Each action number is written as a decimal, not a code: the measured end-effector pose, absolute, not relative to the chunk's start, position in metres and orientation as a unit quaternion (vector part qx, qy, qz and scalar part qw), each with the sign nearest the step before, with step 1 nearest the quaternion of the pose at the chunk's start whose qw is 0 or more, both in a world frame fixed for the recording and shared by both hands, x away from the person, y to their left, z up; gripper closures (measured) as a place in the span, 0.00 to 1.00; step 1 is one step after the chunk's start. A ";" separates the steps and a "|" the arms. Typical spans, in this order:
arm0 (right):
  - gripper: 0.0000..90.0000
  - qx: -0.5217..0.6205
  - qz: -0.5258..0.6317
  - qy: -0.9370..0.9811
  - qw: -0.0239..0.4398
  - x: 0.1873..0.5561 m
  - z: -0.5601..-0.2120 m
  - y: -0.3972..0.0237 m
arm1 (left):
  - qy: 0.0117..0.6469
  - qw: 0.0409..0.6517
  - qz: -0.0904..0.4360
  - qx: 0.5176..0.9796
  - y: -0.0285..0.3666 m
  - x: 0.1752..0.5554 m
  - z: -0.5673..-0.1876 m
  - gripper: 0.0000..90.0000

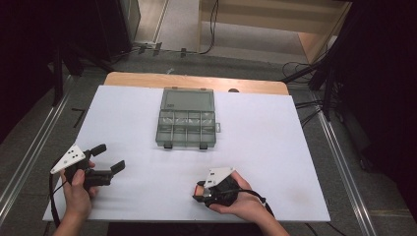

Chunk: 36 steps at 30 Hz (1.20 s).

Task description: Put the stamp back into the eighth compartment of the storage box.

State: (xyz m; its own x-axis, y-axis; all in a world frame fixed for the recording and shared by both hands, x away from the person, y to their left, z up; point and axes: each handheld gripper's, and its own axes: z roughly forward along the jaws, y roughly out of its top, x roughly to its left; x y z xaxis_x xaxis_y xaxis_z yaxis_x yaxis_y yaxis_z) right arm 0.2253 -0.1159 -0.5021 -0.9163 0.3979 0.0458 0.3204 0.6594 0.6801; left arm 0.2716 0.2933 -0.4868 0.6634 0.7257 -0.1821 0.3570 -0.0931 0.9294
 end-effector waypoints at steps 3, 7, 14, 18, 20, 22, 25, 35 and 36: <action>0.58 0.200 0.365 0.908 0.054 0.226 -0.501 -0.116 | 0.375 0.562 0.164 0.719 0.292 0.271 -0.486 0.00; 0.58 0.201 0.367 0.907 0.054 0.227 -0.499 -0.117 | 0.373 0.562 0.164 0.720 0.291 0.271 -0.485 0.00; 0.58 0.205 0.371 0.904 0.054 0.228 -0.497 -0.119 | 0.374 0.565 0.162 0.718 0.290 0.270 -0.485 0.00; 0.58 0.209 0.372 0.903 0.055 0.228 -0.495 -0.120 | 0.375 0.567 0.159 0.716 0.291 0.270 -0.484 0.00; 0.58 0.210 0.374 0.902 0.053 0.229 -0.494 -0.120 | 0.374 0.569 0.159 0.715 0.291 0.270 -0.484 0.00; 0.59 0.212 0.376 0.901 0.051 0.230 -0.493 -0.121 | 0.374 0.570 0.159 0.714 0.291 0.270 -0.484 0.00; 0.58 0.213 0.377 0.900 0.049 0.231 -0.492 -0.121 | 0.375 0.570 0.160 0.713 0.291 0.270 -0.483 0.00; 0.59 0.226 0.379 0.896 0.051 0.235 -0.489 -0.121 | 0.372 0.570 0.160 0.715 0.289 0.270 -0.483 0.00; 0.59 0.227 0.379 0.895 0.051 0.236 -0.489 -0.121 | 0.372 0.569 0.159 0.716 0.288 0.269 -0.483 0.00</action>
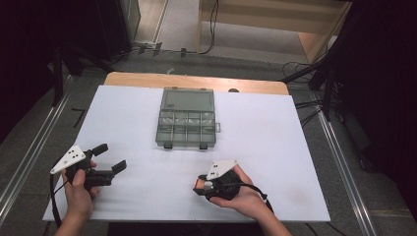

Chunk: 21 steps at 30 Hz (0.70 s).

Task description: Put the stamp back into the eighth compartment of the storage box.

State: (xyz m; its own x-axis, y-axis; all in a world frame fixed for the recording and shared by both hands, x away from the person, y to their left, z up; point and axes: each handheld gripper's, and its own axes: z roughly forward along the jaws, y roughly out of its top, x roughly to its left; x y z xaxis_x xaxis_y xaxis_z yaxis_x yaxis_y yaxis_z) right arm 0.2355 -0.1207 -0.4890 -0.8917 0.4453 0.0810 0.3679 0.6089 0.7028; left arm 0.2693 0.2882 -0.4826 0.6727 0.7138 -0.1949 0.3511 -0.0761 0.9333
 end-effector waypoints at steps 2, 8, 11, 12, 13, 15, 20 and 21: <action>0.59 0.229 0.379 0.895 0.051 0.236 -0.489 -0.121 | 0.371 0.570 0.160 0.716 0.288 0.269 -0.483 0.00; 0.59 0.237 0.380 0.893 0.053 0.240 -0.487 -0.122 | 0.373 0.570 0.160 0.715 0.288 0.270 -0.483 0.00; 0.59 0.243 0.381 0.890 0.053 0.242 -0.485 -0.123 | 0.375 0.571 0.160 0.712 0.288 0.269 -0.483 0.00; 0.59 0.244 0.383 0.889 0.053 0.243 -0.485 -0.124 | 0.375 0.572 0.160 0.712 0.288 0.269 -0.483 0.00; 0.58 0.244 0.382 0.890 0.055 0.244 -0.484 -0.124 | 0.375 0.572 0.161 0.712 0.288 0.269 -0.483 0.00; 0.59 0.248 0.383 0.888 0.055 0.245 -0.483 -0.125 | 0.375 0.571 0.161 0.712 0.288 0.269 -0.483 0.00; 0.58 0.254 0.388 0.885 0.050 0.247 -0.480 -0.126 | 0.375 0.570 0.161 0.713 0.288 0.269 -0.483 0.00; 0.59 0.256 0.387 0.884 0.050 0.248 -0.480 -0.126 | 0.374 0.570 0.161 0.713 0.288 0.269 -0.483 0.00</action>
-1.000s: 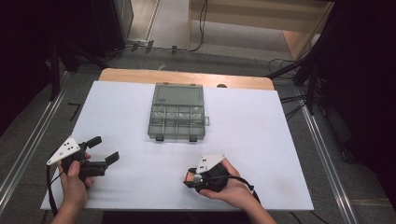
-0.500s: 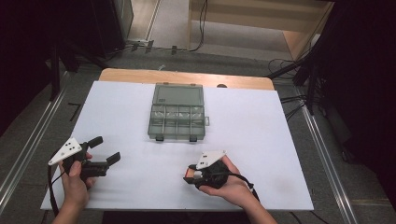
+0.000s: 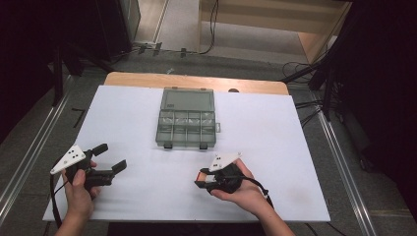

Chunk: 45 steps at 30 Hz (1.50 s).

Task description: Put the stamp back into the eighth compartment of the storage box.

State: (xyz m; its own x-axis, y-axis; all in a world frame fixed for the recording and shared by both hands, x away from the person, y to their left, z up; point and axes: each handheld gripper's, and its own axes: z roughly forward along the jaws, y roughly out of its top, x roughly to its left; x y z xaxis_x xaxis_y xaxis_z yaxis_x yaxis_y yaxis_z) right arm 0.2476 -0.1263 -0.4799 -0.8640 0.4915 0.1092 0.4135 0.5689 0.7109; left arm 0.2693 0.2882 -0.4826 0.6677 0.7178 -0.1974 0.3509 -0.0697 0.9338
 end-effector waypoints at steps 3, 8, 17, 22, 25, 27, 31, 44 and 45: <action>0.59 0.257 0.386 0.885 0.053 0.249 -0.479 -0.127 | 0.373 0.571 0.161 0.713 0.287 0.269 -0.483 0.00; 0.59 0.264 0.384 0.883 0.054 0.251 -0.478 -0.128 | 0.372 0.572 0.161 0.713 0.287 0.269 -0.482 0.00; 0.59 0.270 0.387 0.879 0.061 0.258 -0.471 -0.130 | 0.372 0.573 0.161 0.712 0.288 0.268 -0.481 0.00; 0.59 0.271 0.389 0.878 0.066 0.261 -0.467 -0.131 | 0.372 0.574 0.160 0.712 0.288 0.268 -0.481 0.00; 0.59 0.275 0.390 0.876 0.067 0.263 -0.465 -0.132 | 0.372 0.575 0.160 0.711 0.287 0.268 -0.481 0.00; 0.59 0.273 0.391 0.876 0.069 0.265 -0.464 -0.133 | 0.371 0.574 0.161 0.712 0.287 0.268 -0.481 0.00; 0.59 0.279 0.392 0.874 0.068 0.267 -0.463 -0.133 | 0.371 0.573 0.160 0.713 0.287 0.268 -0.481 0.00; 0.59 0.287 0.398 0.869 0.072 0.277 -0.457 -0.137 | 0.369 0.572 0.160 0.715 0.286 0.268 -0.481 0.00; 0.59 0.287 0.398 0.868 0.073 0.278 -0.456 -0.137 | 0.369 0.572 0.160 0.715 0.286 0.268 -0.481 0.00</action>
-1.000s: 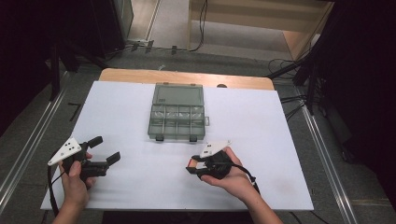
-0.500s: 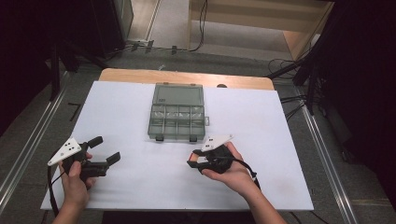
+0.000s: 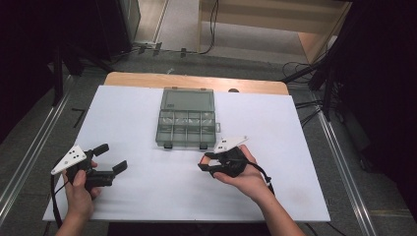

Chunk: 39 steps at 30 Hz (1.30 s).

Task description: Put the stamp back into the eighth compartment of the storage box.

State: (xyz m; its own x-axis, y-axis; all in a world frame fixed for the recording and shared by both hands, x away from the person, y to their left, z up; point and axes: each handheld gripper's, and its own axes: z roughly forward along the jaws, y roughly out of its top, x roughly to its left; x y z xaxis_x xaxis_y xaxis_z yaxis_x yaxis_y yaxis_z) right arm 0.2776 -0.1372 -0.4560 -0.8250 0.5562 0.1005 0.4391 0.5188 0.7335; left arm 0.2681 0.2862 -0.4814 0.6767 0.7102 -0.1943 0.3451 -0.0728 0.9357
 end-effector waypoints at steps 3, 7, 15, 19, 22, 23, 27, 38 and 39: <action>0.59 0.289 0.399 0.867 0.076 0.280 -0.455 -0.137 | 0.369 0.573 0.159 0.715 0.286 0.268 -0.481 0.00; 0.59 0.299 0.402 0.862 0.070 0.284 -0.453 -0.138 | 0.370 0.573 0.159 0.714 0.286 0.268 -0.481 0.00; 0.59 0.302 0.403 0.861 0.079 0.289 -0.449 -0.138 | 0.368 0.574 0.159 0.714 0.286 0.268 -0.481 0.00; 0.59 0.301 0.403 0.860 0.086 0.292 -0.446 -0.138 | 0.369 0.574 0.159 0.714 0.286 0.268 -0.481 0.00; 0.59 0.304 0.407 0.857 0.090 0.294 -0.444 -0.139 | 0.370 0.574 0.158 0.714 0.286 0.268 -0.481 0.00; 0.59 0.305 0.407 0.856 0.092 0.295 -0.443 -0.139 | 0.369 0.574 0.158 0.714 0.286 0.268 -0.481 0.00; 0.59 0.316 0.409 0.850 0.099 0.299 -0.442 -0.141 | 0.369 0.574 0.158 0.714 0.287 0.268 -0.481 0.00; 0.59 0.327 0.422 0.838 0.111 0.312 -0.442 -0.143 | 0.369 0.574 0.158 0.714 0.287 0.268 -0.481 0.00; 0.59 0.328 0.424 0.837 0.110 0.313 -0.443 -0.143 | 0.370 0.573 0.158 0.714 0.287 0.267 -0.481 0.00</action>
State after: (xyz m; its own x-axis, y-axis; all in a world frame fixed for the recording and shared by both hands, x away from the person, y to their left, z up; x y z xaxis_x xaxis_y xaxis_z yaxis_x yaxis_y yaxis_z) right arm 0.3126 -0.1427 -0.4428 -0.7603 0.6427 0.0942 0.4562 0.4251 0.7818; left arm 0.2675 0.2866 -0.4808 0.6769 0.7088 -0.1987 0.3467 -0.0689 0.9354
